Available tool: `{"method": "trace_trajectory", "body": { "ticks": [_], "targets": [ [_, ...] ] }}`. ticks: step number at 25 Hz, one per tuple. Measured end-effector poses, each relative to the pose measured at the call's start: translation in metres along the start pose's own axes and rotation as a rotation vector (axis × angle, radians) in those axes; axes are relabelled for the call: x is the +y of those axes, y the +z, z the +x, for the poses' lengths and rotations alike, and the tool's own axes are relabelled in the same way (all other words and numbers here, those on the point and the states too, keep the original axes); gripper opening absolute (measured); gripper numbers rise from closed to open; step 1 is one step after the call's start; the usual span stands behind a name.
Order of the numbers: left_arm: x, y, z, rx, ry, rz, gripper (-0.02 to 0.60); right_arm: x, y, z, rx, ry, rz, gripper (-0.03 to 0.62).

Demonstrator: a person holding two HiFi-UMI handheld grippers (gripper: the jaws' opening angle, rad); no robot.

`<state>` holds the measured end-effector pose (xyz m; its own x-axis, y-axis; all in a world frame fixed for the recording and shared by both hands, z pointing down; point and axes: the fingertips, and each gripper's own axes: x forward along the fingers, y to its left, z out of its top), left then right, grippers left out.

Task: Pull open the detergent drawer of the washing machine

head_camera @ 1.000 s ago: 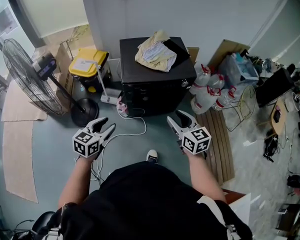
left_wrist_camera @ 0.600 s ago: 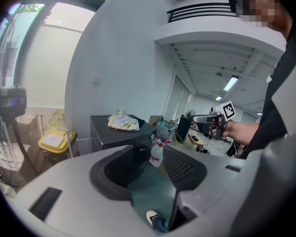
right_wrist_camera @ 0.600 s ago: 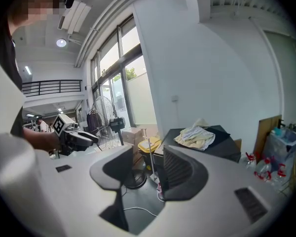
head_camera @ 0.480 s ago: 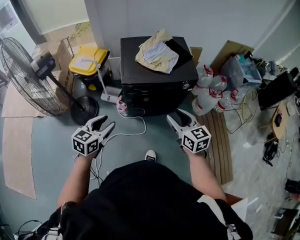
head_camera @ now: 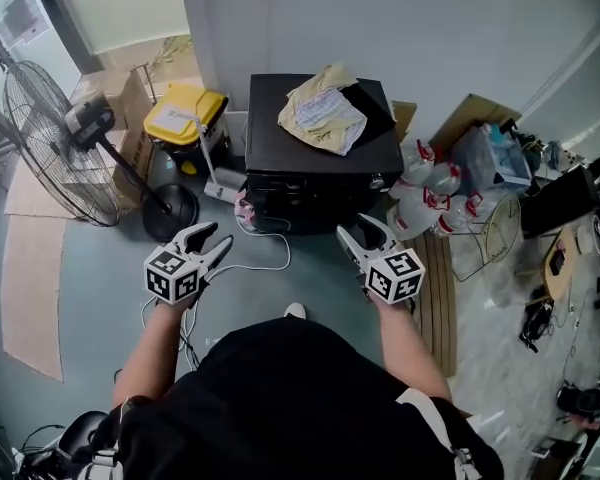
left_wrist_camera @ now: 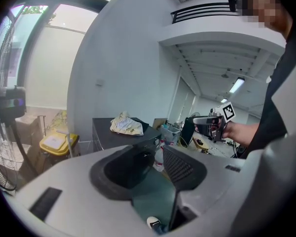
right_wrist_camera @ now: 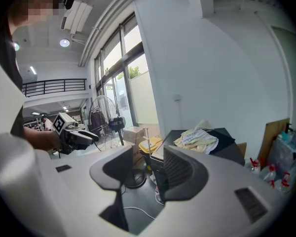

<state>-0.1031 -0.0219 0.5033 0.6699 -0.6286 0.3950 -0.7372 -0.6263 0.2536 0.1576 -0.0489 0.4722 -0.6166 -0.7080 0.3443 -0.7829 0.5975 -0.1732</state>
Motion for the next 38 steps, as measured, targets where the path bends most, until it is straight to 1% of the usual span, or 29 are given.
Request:
{"method": "trace_trajectory", "body": {
  "ticks": [10,16,25,31,38],
  "targets": [
    [0.003,0.010,0.020,-0.014,0.031,-0.017,0.184,-0.027,0.013,0.012,-0.004,0.028,-0.012,0.198],
    [0.002,0.018,0.031,-0.023,0.048,-0.021,0.184,-0.042,0.015,0.016,0.000,0.046,-0.013,0.199],
    [0.005,0.018,0.042,-0.018,0.080,-0.034,0.184,-0.057,0.015,0.030,0.004,0.083,-0.014,0.199],
    [0.006,0.020,0.050,-0.025,0.083,-0.035,0.184,-0.060,0.011,0.038,0.014,0.102,-0.010,0.199],
    [0.009,0.026,0.058,-0.036,0.074,-0.046,0.184,-0.065,0.018,0.047,0.022,0.107,-0.016,0.199]
  ]
}}
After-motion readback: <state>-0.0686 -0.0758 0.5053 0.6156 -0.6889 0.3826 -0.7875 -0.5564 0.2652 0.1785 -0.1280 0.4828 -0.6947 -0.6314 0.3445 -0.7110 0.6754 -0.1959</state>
